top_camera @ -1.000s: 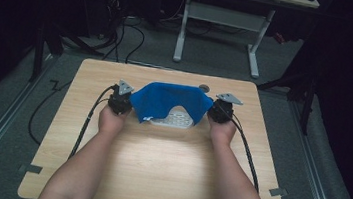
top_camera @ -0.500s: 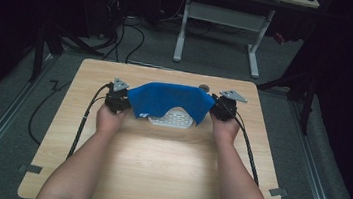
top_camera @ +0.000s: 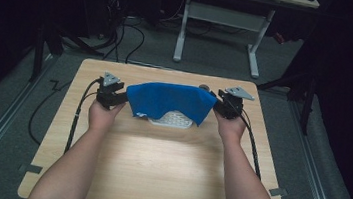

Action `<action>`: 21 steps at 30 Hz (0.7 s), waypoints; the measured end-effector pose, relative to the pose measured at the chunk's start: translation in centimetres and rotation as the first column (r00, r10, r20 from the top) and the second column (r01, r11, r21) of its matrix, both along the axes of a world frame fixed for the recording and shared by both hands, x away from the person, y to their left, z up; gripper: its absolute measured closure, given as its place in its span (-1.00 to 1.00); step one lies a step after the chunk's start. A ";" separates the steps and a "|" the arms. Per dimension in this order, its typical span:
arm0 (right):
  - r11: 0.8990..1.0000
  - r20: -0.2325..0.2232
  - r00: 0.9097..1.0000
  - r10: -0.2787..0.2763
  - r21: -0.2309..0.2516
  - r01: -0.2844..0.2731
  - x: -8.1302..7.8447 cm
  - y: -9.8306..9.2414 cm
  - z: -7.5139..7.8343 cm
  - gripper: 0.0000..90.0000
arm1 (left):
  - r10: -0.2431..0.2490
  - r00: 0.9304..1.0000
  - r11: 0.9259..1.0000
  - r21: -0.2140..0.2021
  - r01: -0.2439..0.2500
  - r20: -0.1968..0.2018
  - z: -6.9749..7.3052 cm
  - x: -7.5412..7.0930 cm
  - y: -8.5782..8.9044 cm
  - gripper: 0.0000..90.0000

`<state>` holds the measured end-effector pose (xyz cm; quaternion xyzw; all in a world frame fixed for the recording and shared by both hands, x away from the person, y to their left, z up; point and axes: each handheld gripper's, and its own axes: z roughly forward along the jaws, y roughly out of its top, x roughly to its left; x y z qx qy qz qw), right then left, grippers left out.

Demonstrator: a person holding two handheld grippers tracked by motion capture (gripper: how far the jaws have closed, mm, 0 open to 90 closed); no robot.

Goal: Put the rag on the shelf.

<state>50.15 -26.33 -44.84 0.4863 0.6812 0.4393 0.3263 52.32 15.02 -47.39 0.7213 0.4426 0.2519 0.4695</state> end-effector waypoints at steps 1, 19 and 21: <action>1.000 -0.001 1.000 -0.001 -0.004 0.001 -0.1 -0.1 0.2 0.39 | 0.001 1.000 1.000 0.001 -0.001 0.001 0.1 -0.1 0.1 0.15; 0.992 0.033 0.998 0.051 0.112 -0.055 -0.1 -0.7 2.4 0.15 | 0.020 1.000 0.999 0.024 -0.020 0.001 0.4 -0.5 1.3 0.15; 0.993 0.038 0.998 0.043 0.113 -0.047 0.0 -0.8 2.9 0.16 | 0.024 1.000 0.999 0.024 -0.024 0.002 0.5 -0.6 1.5 0.15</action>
